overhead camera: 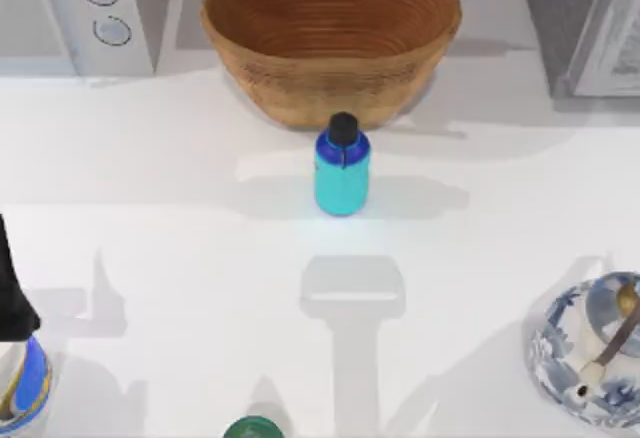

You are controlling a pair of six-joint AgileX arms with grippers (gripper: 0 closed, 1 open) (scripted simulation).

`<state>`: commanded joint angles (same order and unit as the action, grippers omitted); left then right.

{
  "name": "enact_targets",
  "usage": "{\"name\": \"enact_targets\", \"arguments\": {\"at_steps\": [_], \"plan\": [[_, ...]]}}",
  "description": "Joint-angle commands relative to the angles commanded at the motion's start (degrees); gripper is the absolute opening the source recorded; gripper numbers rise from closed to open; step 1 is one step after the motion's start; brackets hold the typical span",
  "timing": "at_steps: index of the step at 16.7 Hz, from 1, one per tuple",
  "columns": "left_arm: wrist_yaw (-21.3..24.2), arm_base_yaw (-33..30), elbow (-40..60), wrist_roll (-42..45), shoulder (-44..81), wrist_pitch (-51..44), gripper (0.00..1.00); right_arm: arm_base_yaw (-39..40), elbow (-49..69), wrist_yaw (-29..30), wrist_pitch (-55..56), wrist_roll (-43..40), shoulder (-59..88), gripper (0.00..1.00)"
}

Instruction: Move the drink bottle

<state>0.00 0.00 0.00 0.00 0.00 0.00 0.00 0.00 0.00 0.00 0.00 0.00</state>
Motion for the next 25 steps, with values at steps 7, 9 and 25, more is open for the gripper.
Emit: {"name": "enact_targets", "arguments": {"at_steps": [7,9,25], "plan": [[0.0,0.0,0.0,0.0,0.0,0.0,1.0,2.4,4.9,0.3,5.0,-1.7,9.2,1.0],[0.0,0.0,0.0,0.0,0.0,0.0,1.0,5.1,8.5,-0.1,8.9,-2.5,17.0,1.0],[0.0,0.0,0.0,0.0,0.0,0.0,1.0,29.6,40.7,-10.2,30.2,-5.6,98.3,1.0]]}}
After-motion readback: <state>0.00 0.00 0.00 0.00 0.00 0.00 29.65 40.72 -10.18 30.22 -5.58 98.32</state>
